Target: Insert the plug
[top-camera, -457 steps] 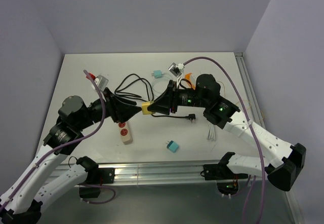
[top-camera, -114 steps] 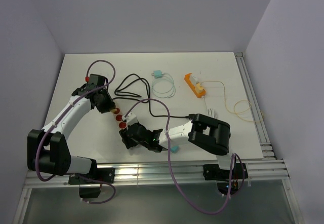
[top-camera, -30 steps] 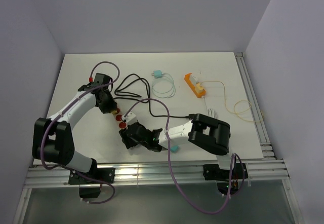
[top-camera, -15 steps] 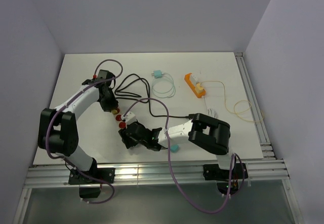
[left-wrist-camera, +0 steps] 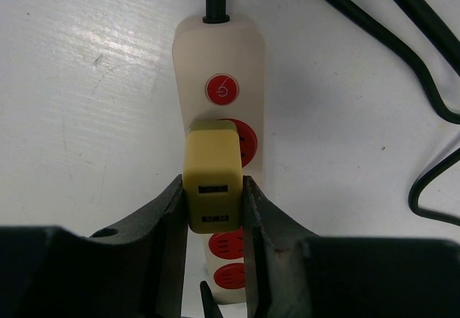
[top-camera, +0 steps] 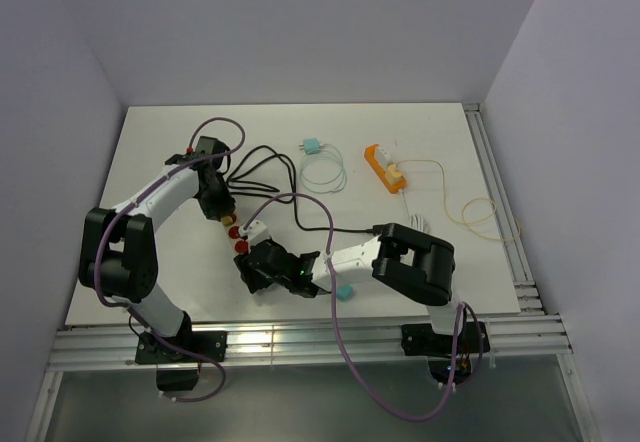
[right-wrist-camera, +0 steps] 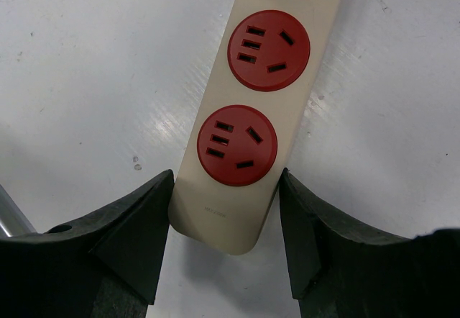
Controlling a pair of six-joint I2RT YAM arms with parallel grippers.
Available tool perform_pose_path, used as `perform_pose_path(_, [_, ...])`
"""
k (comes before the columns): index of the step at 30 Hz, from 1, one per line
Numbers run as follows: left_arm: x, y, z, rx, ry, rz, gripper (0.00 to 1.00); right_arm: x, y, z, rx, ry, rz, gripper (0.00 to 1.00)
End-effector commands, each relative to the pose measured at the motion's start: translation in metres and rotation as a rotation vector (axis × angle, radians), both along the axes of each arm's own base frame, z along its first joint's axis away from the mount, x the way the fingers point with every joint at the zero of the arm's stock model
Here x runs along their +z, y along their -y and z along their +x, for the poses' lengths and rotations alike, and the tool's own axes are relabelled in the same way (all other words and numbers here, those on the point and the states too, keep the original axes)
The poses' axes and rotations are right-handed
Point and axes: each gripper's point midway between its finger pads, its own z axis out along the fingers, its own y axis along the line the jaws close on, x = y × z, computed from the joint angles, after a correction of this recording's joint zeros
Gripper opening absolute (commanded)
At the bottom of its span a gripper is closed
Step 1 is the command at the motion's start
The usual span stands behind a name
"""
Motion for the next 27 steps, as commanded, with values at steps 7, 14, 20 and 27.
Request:
perform_pose_path(7, [-0.068, -0.027, -0.025, -0.011, -0.12, 0.12, 0.0, -0.057, 0.035, -0.021, 0.049, -0.102, -0.192, 0.0])
perform_pose_path(14, [-0.019, -0.01, -0.005, -0.022, 0.043, 0.017, 0.79, -0.057, 0.037, -0.017, 0.024, -0.093, -0.199, 0.0])
perform_pose_path(20, [0.051, 0.0, 0.002, -0.012, 0.218, -0.073, 0.99, -0.06, 0.039, -0.016, 0.002, -0.103, -0.215, 0.0])
perform_pose_path(27, [0.206, -0.012, -0.009, 0.074, 0.685, -0.156, 0.99, -0.037, 0.031, -0.006, -0.034, -0.099, -0.217, 0.21])
